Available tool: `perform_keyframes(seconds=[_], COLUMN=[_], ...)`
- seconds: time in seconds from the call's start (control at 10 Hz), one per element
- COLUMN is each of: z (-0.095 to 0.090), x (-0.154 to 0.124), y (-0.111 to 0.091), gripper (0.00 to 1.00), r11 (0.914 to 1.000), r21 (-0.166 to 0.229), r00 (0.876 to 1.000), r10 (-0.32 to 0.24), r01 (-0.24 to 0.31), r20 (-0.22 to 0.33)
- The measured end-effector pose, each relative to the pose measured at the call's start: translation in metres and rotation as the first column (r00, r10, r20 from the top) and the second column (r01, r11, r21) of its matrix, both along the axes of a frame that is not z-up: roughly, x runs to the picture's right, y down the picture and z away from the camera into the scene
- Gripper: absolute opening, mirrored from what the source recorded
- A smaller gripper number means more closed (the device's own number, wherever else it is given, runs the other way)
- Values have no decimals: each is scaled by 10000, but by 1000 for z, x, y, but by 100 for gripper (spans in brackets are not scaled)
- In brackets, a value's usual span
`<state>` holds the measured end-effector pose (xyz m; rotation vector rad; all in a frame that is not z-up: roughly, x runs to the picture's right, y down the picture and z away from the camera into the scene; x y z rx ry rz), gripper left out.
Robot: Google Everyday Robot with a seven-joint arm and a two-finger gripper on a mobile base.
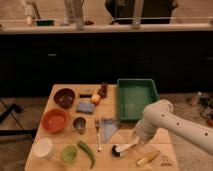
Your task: Place brush in purple bowl
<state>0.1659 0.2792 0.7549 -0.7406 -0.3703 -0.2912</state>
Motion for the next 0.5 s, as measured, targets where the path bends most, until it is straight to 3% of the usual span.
perform_keyframes(seconds=[0.5], z=[18], x=[-1], y=[5], gripper=[49], r11=[9998], r21=[-83], r00=[9998], r10=[200], r01=[-200], r20=[31])
